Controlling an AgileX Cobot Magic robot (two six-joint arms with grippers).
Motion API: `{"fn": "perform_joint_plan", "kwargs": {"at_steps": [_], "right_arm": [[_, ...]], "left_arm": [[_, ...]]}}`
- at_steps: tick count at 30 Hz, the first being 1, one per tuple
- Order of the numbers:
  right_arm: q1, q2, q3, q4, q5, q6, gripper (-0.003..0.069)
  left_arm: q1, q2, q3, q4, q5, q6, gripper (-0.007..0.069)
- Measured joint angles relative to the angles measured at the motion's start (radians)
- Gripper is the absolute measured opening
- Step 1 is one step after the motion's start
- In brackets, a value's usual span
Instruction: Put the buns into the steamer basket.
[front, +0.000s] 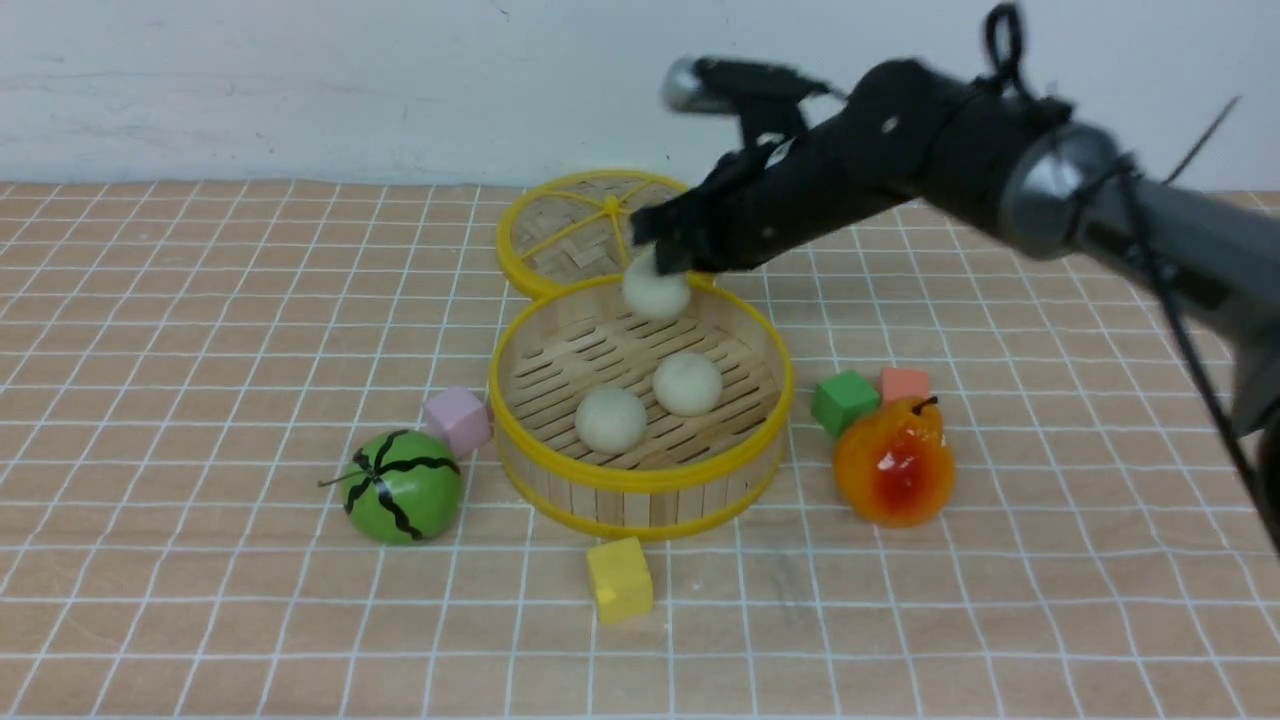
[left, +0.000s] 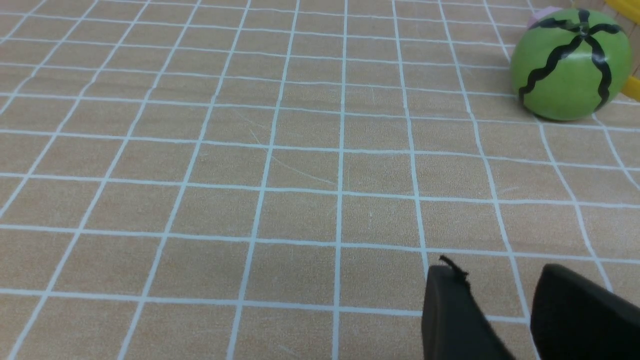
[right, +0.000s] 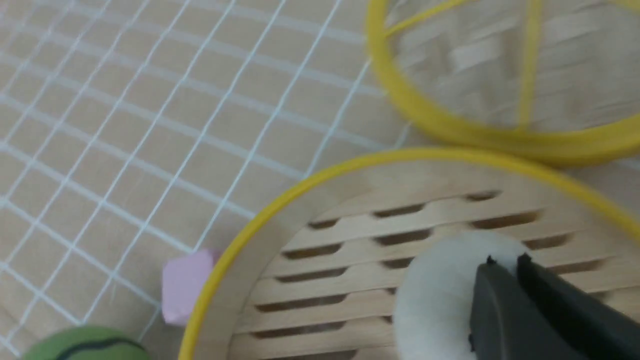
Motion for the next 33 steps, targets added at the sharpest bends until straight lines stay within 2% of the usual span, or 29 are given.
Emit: {"fn": "perform_joint_plan", "kwargs": {"at_steps": [5, 14, 17, 18, 23, 26, 33], "right_arm": [[0.014, 0.061, 0.001, 0.001, -0.026, -0.009, 0.0010], [0.013, 0.092, 0.001, -0.003, -0.074, -0.010, 0.0090], [0.013, 0.092, 0.001, -0.003, -0.077, -0.010, 0.0148], [0.013, 0.092, 0.001, -0.007, -0.077, -0.010, 0.0196], [0.013, 0.085, 0.001, -0.033, -0.057, -0.010, 0.0283], [0.011, 0.053, 0.001, -0.061, 0.001, -0.011, 0.0324], [-0.054, -0.126, 0.001, -0.087, 0.203, -0.009, 0.0332]], "left_arm": [[0.000, 0.000, 0.000, 0.000, 0.000, 0.000, 0.0238], [0.000, 0.000, 0.000, 0.000, 0.000, 0.000, 0.0238], [0.000, 0.000, 0.000, 0.000, 0.000, 0.000, 0.0238], [0.000, 0.000, 0.000, 0.000, 0.000, 0.000, 0.0238], [0.000, 0.000, 0.000, 0.000, 0.000, 0.000, 0.0238], [0.000, 0.000, 0.000, 0.000, 0.000, 0.000, 0.0238], [0.000, 0.000, 0.000, 0.000, 0.000, 0.000, 0.0238]]}}
